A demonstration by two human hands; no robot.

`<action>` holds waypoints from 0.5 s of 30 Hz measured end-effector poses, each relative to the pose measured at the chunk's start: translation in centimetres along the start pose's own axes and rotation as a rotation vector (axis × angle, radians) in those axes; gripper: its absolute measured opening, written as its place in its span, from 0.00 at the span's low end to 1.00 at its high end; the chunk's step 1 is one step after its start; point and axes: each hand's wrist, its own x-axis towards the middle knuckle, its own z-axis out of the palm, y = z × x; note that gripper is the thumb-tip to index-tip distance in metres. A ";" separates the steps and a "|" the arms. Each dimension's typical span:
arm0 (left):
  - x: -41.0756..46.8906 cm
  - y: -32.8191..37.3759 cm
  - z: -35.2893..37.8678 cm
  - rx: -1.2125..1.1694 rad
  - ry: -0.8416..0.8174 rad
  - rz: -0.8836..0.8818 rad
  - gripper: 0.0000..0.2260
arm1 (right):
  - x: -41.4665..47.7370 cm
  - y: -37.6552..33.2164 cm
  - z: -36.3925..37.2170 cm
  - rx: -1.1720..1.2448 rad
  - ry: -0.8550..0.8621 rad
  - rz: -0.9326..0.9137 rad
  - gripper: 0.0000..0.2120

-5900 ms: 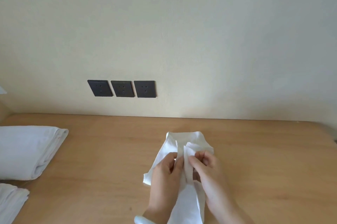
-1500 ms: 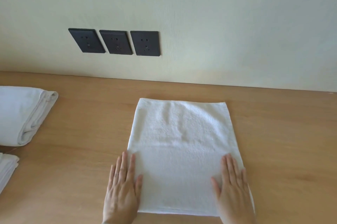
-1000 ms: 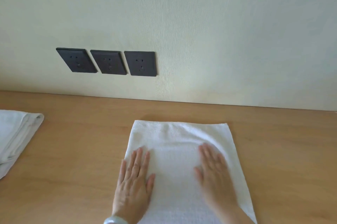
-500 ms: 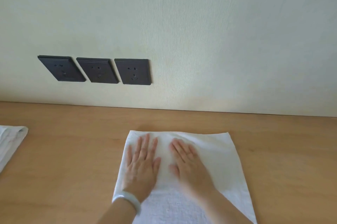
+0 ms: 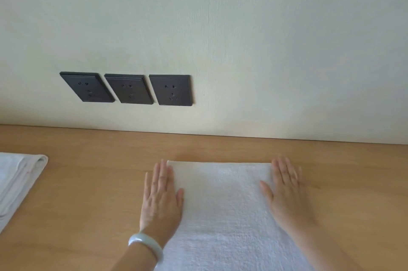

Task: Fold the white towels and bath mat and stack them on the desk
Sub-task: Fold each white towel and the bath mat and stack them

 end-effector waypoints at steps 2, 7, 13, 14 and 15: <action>0.6 1.2 0.2 0.019 0.002 0.110 0.27 | -0.3 -2.3 0.3 0.038 0.009 -0.110 0.32; 1.5 0.2 1.0 0.049 -0.037 0.087 0.32 | -0.3 -0.4 1.0 0.007 -0.078 -0.016 0.35; 1.7 0.8 0.9 0.034 -0.074 -0.043 0.37 | -0.1 2.3 0.5 -0.022 -0.165 0.062 0.37; 1.8 0.8 0.8 0.033 -0.086 -0.050 0.38 | 0.0 2.3 0.6 -0.028 -0.176 0.073 0.38; 2.0 0.9 0.7 0.029 -0.107 -0.051 0.39 | 0.1 2.3 0.6 -0.035 -0.187 0.085 0.38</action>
